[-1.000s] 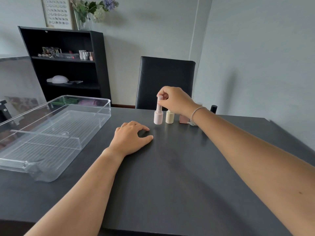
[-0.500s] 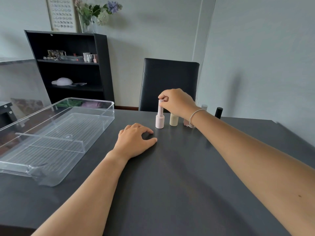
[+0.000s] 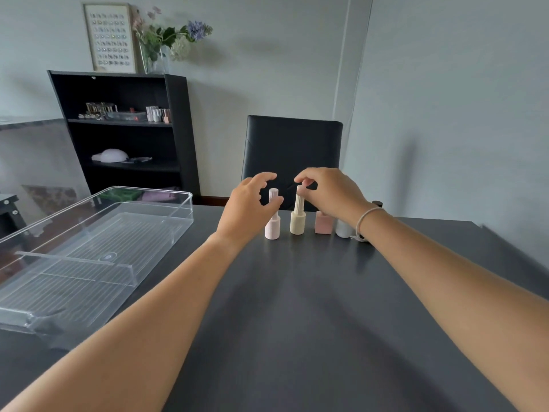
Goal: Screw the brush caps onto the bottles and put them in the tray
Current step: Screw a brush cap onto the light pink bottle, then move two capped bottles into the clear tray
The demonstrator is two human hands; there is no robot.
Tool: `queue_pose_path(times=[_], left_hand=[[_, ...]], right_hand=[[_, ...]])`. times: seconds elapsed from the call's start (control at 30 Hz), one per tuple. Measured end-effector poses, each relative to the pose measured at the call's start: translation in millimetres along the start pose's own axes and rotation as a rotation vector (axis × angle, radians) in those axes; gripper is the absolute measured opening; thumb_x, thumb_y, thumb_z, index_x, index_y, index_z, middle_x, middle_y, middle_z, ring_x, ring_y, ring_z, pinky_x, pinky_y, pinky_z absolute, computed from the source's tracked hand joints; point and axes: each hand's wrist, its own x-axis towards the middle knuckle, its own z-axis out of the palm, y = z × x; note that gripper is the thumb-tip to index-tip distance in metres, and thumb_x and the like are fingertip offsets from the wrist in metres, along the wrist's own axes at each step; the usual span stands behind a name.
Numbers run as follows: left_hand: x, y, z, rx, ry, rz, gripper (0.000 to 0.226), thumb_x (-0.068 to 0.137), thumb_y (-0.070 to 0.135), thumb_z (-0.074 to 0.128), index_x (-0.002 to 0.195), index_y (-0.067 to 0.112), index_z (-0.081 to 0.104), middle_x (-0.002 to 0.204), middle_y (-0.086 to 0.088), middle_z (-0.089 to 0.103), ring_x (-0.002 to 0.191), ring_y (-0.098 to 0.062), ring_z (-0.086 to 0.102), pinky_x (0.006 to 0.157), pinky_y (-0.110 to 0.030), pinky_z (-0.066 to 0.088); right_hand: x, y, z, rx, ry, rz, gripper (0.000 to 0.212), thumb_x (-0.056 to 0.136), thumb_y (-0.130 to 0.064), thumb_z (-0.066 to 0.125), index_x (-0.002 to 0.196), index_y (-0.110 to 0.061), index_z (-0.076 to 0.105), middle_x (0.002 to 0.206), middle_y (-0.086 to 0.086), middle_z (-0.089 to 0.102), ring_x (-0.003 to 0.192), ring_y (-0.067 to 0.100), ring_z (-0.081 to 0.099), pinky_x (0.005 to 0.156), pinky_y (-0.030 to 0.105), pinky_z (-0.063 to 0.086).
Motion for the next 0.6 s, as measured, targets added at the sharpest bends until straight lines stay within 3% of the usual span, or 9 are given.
queue_pose_path(times=[0.13,0.27,0.37,0.53,0.6], left_hand=[[7,-1,8,0.010,-0.006,0.005,0.027,0.087,0.020,0.059,0.114,0.018,0.060,0.114,-0.003,0.061,0.086,-0.014,0.055,0.067,-0.016,0.038],[8,-9,11,-0.027,0.029,-0.031,0.022,0.086,0.013,0.059,0.107,0.018,0.062,0.092,0.000,0.063,0.070,-0.008,0.057,0.053,-0.007,0.038],[8,-11,15,-0.084,0.057,-0.056,0.020,0.086,0.011,0.058,0.104,0.019,0.062,0.077,0.007,0.058,0.065,-0.002,0.054,0.052,-0.001,0.038],[10,-12,9,-0.130,0.109,-0.073,0.014,0.087,0.012,0.057,0.098,0.017,0.064,0.069,0.016,0.055,0.062,0.002,0.054,0.050,-0.003,0.039],[16,-10,-3,-0.145,0.129,-0.076,0.015,0.086,0.010,0.057,0.098,0.014,0.064,0.070,0.015,0.056,0.064,-0.003,0.056,0.059,-0.013,0.047]], right_hand=[[0,3,6,-0.002,0.013,0.001,0.019,0.089,-0.025,0.052,0.106,-0.022,0.061,0.104,-0.002,0.067,0.087,0.019,0.059,0.075,0.033,0.049],[-1,5,11,0.027,0.032,-0.001,0.015,0.089,-0.024,0.054,0.102,-0.021,0.059,0.098,-0.001,0.067,0.081,0.020,0.058,0.070,0.033,0.049],[-1,2,14,0.076,0.066,0.022,0.009,0.087,-0.024,0.057,0.095,-0.019,0.057,0.090,-0.004,0.063,0.082,0.021,0.059,0.070,0.035,0.050],[2,-4,17,0.094,0.073,0.048,0.004,0.087,-0.025,0.058,0.088,-0.022,0.056,0.082,-0.010,0.058,0.078,0.018,0.058,0.062,0.028,0.043],[5,-11,15,0.111,0.079,0.037,0.004,0.087,-0.025,0.058,0.087,-0.022,0.056,0.082,-0.009,0.058,0.077,0.017,0.058,0.062,0.028,0.044]])
